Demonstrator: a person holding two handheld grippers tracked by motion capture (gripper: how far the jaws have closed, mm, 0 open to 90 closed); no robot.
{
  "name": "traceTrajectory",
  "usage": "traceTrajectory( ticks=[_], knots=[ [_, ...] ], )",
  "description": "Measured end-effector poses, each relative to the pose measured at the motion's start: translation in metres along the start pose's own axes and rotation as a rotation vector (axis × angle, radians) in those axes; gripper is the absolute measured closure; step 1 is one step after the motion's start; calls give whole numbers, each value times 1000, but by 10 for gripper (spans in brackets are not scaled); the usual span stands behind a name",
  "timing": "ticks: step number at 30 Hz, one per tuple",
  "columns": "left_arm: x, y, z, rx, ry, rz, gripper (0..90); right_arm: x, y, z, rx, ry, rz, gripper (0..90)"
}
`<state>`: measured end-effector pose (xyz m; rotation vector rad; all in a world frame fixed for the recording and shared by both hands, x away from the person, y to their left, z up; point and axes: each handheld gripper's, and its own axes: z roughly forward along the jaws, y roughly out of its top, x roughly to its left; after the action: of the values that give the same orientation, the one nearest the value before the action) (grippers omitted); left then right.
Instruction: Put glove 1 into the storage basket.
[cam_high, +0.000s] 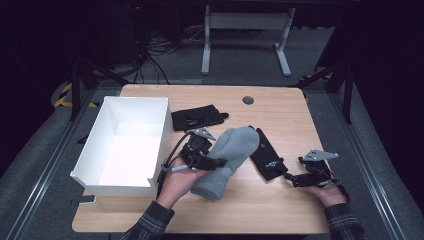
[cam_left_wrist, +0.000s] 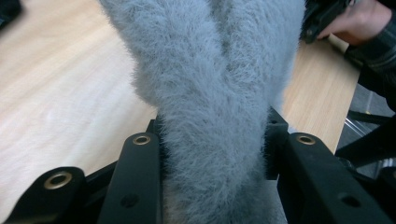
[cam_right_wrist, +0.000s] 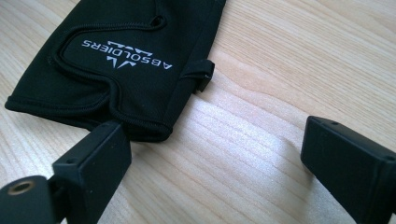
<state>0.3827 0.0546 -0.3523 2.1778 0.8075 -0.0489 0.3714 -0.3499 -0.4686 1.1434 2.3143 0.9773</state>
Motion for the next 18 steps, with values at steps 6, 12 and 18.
traceTrajectory(
  ticks=[6, 12, 18],
  knots=[
    [6, 11, -28, -31, 10, -19, 626, 0, 0, 0, 2, 0, 0, 83],
    [12, 24, -54, -52, 38, -18, 625, 1, 0, 0, 2, -3, -1, 80],
    [26, 34, -91, -87, 96, -33, 625, 1, 0, 0, 3, -7, -1, 79]
  ],
)
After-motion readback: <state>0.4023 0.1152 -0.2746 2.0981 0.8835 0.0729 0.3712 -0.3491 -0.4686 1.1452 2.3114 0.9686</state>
